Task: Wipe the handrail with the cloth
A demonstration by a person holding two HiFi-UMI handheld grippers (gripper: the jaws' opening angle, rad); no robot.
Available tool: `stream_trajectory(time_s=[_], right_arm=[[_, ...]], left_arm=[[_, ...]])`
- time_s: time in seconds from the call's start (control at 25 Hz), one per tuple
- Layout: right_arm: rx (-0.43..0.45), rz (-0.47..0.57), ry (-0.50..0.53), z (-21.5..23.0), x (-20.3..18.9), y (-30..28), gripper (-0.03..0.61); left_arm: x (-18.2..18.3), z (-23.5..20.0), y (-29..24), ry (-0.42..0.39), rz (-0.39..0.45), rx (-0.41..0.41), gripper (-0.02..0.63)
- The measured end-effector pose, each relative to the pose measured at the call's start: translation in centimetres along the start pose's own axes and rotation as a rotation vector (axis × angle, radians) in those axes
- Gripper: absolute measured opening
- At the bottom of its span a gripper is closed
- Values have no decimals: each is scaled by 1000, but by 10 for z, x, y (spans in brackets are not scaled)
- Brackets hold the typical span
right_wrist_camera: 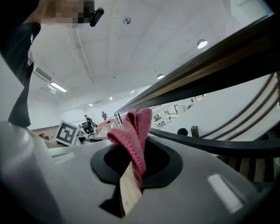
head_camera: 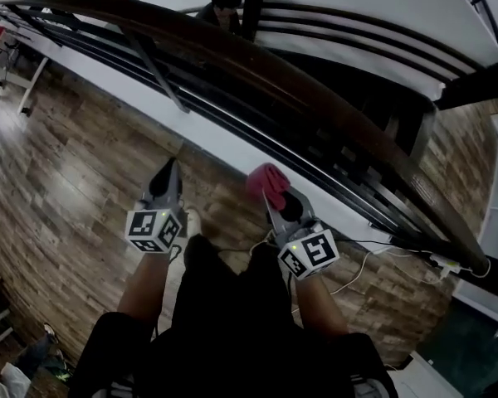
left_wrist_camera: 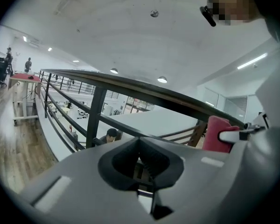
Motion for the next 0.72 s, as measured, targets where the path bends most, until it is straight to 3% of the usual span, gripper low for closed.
stream_trajectory(time_s=[0.28, 0.56, 0.72], right_arm=[[27, -4, 97, 16, 17, 33, 49], [-137, 165, 30, -4, 46, 29, 49], [-202, 207, 10, -18, 48, 34, 49]], left_arm=[[3, 49, -22, -9, 11, -2, -2], [51, 75, -46, -181, 7, -187, -2], [68, 84, -51, -226, 18, -284, -2]])
Point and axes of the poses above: the fingertips, and each gripper's own axes: y backward along the fingers, z to its right, x out of its top, the point moved 7 cm from there along y, backward along the fingers, and after that the axes turned 14 degrees about -z, right-handed, at the moved point
